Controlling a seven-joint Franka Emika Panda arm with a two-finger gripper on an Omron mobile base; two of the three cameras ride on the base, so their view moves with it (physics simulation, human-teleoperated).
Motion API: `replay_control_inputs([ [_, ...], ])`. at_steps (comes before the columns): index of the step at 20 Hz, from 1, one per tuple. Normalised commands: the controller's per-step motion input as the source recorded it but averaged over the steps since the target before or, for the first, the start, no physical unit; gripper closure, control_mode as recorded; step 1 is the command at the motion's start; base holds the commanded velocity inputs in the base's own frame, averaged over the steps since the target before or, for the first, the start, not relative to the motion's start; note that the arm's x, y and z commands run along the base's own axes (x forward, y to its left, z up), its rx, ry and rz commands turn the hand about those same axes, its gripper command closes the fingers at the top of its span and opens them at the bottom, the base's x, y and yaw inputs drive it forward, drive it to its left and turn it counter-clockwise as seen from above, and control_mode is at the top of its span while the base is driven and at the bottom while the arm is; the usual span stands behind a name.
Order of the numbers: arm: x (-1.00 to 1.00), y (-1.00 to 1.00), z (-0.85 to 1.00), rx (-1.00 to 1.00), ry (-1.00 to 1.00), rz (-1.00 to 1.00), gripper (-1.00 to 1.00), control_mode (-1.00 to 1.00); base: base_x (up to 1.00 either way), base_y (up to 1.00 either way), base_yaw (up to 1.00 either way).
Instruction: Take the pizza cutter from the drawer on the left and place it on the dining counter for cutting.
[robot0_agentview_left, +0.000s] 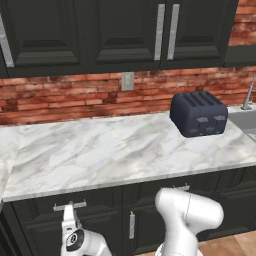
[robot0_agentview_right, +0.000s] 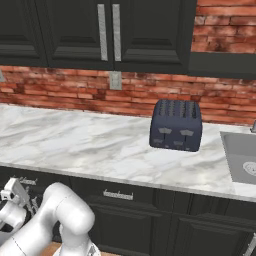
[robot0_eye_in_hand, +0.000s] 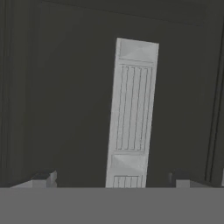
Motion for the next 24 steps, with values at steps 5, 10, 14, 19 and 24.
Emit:
replay_control_inputs([
  [5, 0.26, 0.00, -0.07, 0.01, -0.06, 0.00, -1.00, -1.00, 0.00, 0.00, 0.00],
  [10, 0.25, 0.00, -0.04, 0.04, -0.07, 0.00, -1.00, -1.00, 0.00, 0.00, 0.00],
  [14, 0.10, 0.00, -0.02, 0.00, -0.04, 0.00, -1.00, -1.00, 0.00, 0.00, 0.00],
  [19, 0.00, 0.00, 0.00, 0.00, 0.00, 0.00, -1.00, -1.00, 0.00, 0.00, 0.00],
  [24, 0.00, 0.00, 0.00, 0.00, 0.00, 0.00, -1.00, -1.00, 0.00, 0.00, 0.00],
])
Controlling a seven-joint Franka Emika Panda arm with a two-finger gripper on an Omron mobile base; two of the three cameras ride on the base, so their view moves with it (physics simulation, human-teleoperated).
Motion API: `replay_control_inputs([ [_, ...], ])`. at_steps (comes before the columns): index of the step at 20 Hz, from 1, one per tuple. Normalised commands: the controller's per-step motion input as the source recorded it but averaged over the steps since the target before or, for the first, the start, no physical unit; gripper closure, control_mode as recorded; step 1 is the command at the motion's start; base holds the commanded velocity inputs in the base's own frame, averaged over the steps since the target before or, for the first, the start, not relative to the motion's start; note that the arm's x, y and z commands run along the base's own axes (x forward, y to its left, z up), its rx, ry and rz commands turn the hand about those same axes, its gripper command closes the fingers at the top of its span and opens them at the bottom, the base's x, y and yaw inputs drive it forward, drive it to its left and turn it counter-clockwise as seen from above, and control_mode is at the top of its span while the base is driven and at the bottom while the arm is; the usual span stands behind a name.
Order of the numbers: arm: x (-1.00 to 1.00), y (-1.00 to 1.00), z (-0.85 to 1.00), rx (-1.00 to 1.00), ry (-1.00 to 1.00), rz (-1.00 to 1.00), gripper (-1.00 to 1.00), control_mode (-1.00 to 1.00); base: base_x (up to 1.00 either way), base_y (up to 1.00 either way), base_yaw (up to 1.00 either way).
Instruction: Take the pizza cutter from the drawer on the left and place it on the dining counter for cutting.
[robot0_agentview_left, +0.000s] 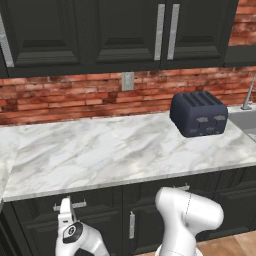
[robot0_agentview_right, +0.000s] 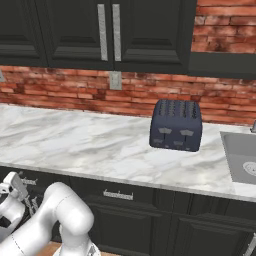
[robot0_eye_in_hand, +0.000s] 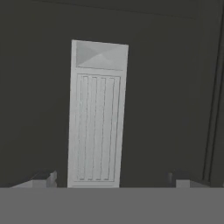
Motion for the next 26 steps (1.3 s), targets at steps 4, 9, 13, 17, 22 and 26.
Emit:
replay_control_inputs([
  [4, 0.00, 0.00, 0.00, 0.00, 0.00, 0.00, -1.00, -1.00, 0.00, 0.00, 0.00],
  [9, 0.00, 0.00, -0.04, 0.01, -0.01, 0.00, 1.00, -1.00, 0.00, 0.00, 0.00],
  [13, 0.00, 0.00, 0.00, 0.00, 0.00, 0.00, 1.00, -1.00, 0.00, 0.00, 0.00],
  [17, 0.00, 0.00, 0.00, 0.00, 0.00, 0.00, 1.00, -1.00, 0.00, 0.00, 0.00],
  [22, 0.00, 0.00, 0.00, 0.00, 0.00, 0.00, 1.00, -1.00, 0.00, 0.00, 0.00],
  [26, -0.24, 0.00, 0.00, 0.00, 0.00, -0.02, 1.00, -1.00, 0.00, 0.00, 0.00],
])
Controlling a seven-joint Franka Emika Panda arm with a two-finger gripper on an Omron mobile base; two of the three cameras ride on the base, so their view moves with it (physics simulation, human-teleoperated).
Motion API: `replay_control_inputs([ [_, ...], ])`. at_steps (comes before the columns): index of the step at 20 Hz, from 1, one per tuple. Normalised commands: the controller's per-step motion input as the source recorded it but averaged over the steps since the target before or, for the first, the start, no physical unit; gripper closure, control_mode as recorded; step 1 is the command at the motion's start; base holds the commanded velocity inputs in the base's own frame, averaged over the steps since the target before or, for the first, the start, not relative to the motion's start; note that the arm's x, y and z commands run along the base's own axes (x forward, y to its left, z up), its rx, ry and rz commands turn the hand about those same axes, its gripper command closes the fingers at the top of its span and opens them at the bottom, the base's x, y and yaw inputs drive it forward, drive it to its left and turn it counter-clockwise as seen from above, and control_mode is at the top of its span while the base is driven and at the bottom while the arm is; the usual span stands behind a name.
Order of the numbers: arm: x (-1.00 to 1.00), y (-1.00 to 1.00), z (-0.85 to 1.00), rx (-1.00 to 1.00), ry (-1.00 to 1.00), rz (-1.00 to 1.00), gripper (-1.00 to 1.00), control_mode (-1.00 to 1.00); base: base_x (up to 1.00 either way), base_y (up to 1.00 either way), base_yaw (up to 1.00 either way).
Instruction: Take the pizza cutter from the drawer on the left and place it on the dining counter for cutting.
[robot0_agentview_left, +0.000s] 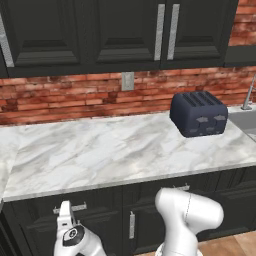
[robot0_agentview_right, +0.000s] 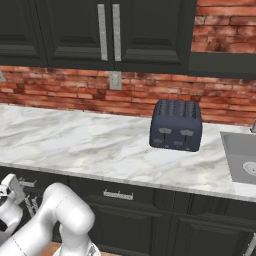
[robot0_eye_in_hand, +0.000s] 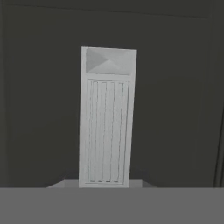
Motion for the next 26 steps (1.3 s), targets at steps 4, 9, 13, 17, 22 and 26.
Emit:
replay_control_inputs([
  [4, -0.62, 0.00, 0.00, 0.00, 0.00, -0.07, 1.00, -1.00, 0.00, 0.00, 0.00],
  [9, -0.45, 0.00, 0.00, 0.00, 0.01, -0.04, 1.00, -1.00, 0.00, 0.00, 0.00],
  [13, -0.61, 0.00, 0.00, 0.00, 0.06, -0.05, 1.00, -1.00, 0.00, 0.00, 0.00],
  [17, -0.63, 0.00, -0.04, 0.00, 0.05, -0.04, 1.00, -1.00, 0.00, 0.00, 0.00],
  [22, -0.55, 0.00, -0.03, 0.00, 0.03, -0.03, 1.00, -1.00, 0.00, 0.00, 0.00],
  [26, -0.55, 0.00, -0.05, 0.00, 0.02, -0.02, 1.00, -1.00, 0.00, 0.00, 0.00],
])
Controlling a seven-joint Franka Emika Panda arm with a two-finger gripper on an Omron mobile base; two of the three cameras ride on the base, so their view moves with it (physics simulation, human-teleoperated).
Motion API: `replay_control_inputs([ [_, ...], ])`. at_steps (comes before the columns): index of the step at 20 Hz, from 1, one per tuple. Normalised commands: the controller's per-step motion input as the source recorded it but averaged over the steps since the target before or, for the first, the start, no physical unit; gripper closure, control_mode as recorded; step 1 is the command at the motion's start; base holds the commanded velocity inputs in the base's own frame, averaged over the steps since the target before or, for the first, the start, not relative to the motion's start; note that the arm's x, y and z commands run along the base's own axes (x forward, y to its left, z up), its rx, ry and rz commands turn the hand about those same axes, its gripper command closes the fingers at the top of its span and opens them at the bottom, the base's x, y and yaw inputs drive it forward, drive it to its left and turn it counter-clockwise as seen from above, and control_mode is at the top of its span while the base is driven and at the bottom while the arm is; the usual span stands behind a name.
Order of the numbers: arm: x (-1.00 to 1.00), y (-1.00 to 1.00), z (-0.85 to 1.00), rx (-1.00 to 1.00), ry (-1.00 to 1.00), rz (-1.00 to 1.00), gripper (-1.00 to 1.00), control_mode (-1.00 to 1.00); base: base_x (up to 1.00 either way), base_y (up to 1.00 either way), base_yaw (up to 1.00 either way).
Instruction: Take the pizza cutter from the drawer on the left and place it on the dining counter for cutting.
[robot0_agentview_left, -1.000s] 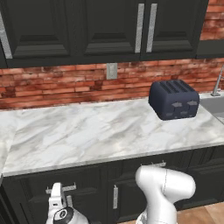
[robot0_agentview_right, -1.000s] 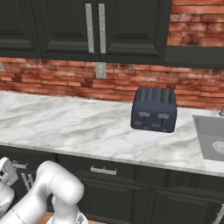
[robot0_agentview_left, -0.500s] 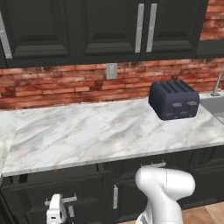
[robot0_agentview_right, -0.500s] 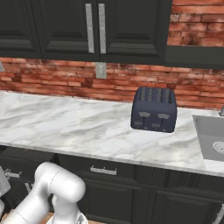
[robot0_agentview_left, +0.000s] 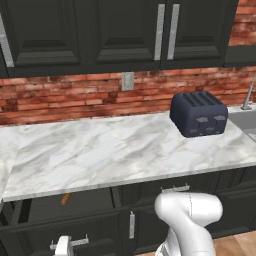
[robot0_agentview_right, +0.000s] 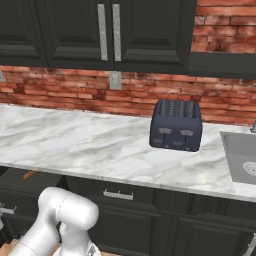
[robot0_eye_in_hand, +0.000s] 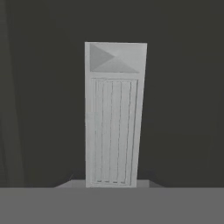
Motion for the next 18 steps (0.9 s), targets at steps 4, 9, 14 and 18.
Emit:
replay_control_inputs([
  [4, -0.57, -0.04, -0.03, 0.00, 0.04, -0.02, 1.00, -1.00, 0.00, 0.00, 0.00],
  [9, -0.63, -0.07, -0.09, 0.00, 0.02, -0.01, 1.00, -1.00, 0.00, 0.00, 0.00],
  [14, -0.68, -0.07, -0.10, 0.00, 0.00, 0.00, 1.00, -1.00, 0.00, 0.00, 0.00],
  [18, -0.66, -0.07, -0.06, 0.00, 0.00, 0.00, 1.00, -1.00, 0.00, 0.00, 0.00],
])
